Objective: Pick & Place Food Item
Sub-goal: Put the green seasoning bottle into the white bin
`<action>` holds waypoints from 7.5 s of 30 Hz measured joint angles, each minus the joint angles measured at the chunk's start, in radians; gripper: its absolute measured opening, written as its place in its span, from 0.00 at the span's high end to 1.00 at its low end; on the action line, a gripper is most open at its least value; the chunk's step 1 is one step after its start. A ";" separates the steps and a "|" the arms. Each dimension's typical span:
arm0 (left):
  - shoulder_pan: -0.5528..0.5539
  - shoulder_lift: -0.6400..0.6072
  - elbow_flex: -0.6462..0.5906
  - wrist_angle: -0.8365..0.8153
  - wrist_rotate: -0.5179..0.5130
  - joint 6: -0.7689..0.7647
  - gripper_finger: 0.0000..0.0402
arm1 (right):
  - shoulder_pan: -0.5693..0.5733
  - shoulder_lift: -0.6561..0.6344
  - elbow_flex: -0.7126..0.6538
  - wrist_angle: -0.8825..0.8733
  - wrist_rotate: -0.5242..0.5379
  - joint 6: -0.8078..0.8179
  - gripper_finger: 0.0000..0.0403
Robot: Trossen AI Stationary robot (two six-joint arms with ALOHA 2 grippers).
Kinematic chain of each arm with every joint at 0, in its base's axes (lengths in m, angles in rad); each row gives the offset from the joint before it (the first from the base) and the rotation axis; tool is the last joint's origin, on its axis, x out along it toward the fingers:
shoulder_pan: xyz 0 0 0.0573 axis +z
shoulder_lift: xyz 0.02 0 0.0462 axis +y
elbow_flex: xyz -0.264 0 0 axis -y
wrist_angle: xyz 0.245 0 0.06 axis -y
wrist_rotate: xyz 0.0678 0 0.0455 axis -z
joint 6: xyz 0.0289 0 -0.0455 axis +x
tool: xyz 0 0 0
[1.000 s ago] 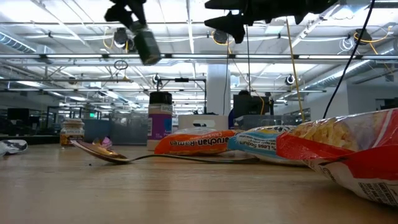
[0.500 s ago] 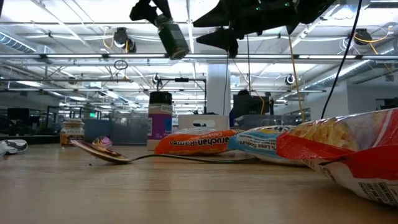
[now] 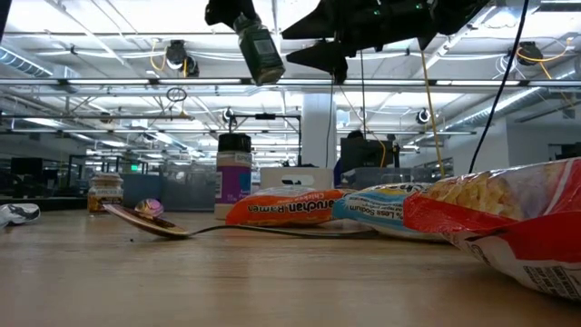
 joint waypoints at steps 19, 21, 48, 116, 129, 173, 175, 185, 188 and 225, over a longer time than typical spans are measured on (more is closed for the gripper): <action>-0.056 0.025 0.000 0.081 0.027 0.038 0.48 | 0.000 0.000 0.000 -0.035 -0.002 -0.014 0.41; -0.069 0.030 0.000 0.083 0.026 0.059 0.48 | 0.001 0.000 0.000 -0.037 -0.007 -0.014 0.41; -0.094 0.034 0.000 0.182 0.092 0.130 0.48 | -0.008 0.000 -0.001 0.007 -0.203 -0.020 0.42; 0.086 -0.109 -0.383 0.816 0.365 -0.133 0.32 | -0.074 -0.124 -0.038 0.036 -0.091 0.101 0.52; 0.041 -0.108 -0.457 1.080 0.372 -0.219 0.32 | -0.098 -0.135 -0.040 0.160 -0.136 0.126 0.52; -0.005 -0.065 -0.456 1.131 0.356 -0.171 0.49 | -0.092 -0.134 -0.039 0.131 -0.209 0.228 0.27; -0.005 -0.071 -0.456 1.117 0.356 -0.158 0.49 | -0.092 -0.134 -0.039 0.131 -0.212 0.237 0.26; 0.004 -0.105 -0.456 1.072 0.325 -0.126 0.49 | -0.094 -0.139 -0.039 0.117 -0.260 0.243 0.29; 0.003 -0.105 -0.455 1.080 0.324 -0.127 0.49 | -0.094 -0.140 -0.039 0.121 -0.260 0.228 0.30; -0.001 -0.104 -0.455 1.149 0.318 -0.171 0.34 | -0.094 -0.138 -0.041 0.187 -0.233 0.201 0.53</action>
